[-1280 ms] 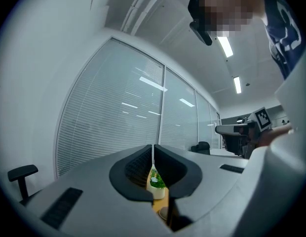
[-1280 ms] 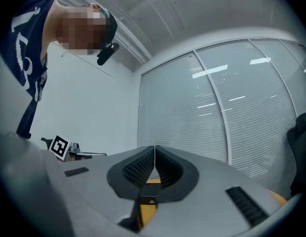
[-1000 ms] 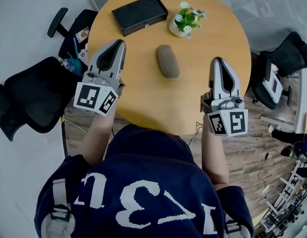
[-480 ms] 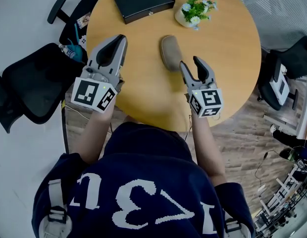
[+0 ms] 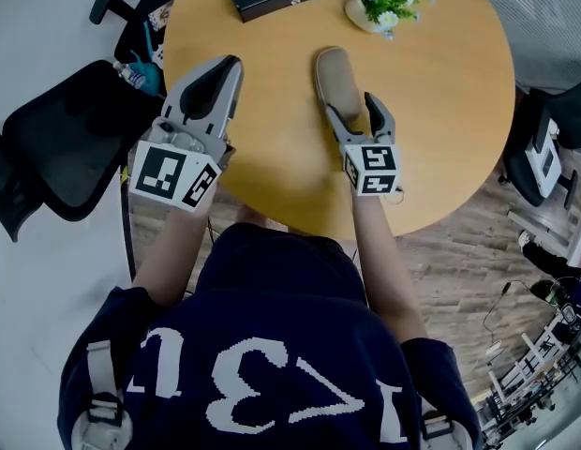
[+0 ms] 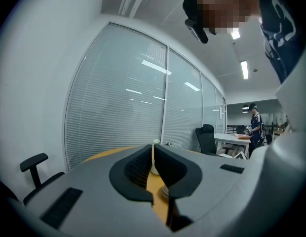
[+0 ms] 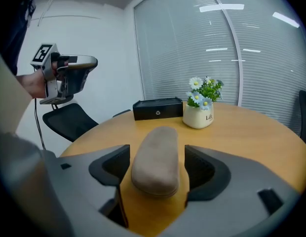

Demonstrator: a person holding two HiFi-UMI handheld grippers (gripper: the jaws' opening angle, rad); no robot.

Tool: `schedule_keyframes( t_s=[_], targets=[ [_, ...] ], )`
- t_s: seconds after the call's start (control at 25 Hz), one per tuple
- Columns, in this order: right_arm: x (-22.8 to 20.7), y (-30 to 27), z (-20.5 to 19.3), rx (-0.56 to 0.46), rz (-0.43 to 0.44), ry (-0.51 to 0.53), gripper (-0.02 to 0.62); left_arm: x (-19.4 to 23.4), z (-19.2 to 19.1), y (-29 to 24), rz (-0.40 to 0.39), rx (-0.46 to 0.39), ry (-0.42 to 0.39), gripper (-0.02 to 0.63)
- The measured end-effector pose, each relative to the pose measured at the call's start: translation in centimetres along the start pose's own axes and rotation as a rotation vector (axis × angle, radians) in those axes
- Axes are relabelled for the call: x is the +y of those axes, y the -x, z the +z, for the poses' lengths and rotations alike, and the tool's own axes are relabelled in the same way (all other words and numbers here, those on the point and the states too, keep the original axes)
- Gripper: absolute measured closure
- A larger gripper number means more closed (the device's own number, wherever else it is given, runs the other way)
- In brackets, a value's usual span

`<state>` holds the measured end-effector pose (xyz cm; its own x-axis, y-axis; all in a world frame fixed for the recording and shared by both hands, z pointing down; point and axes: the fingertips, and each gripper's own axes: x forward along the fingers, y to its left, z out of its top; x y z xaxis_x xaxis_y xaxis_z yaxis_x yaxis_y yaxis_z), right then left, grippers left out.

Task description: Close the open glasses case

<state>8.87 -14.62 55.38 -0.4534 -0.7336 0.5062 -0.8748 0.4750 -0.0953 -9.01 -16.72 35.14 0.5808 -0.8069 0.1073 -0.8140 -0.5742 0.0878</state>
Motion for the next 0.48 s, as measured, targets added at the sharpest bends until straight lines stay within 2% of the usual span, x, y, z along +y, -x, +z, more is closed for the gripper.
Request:
schedule_keyframes(
  t_s=[0.16,0.32,0.48],
  targets=[
    [0.9,-1.5,-1.4,0.044,-0.009,0.04,0.27,-0.1,-0.5,0.0,0.002,0.013,-0.002,0.581],
    [0.6,-2.7,-3.2,0.108,-0.069,0.111,0.261,0.0,-0.8,0.1,0.012,0.019,0.009,0.581],
    [0.5,-3.1,-3.4,0.096,-0.06,0.118,0.259,0.3,-1.0,0.3,0.02,0.025,0.006,0.581]
  ],
)
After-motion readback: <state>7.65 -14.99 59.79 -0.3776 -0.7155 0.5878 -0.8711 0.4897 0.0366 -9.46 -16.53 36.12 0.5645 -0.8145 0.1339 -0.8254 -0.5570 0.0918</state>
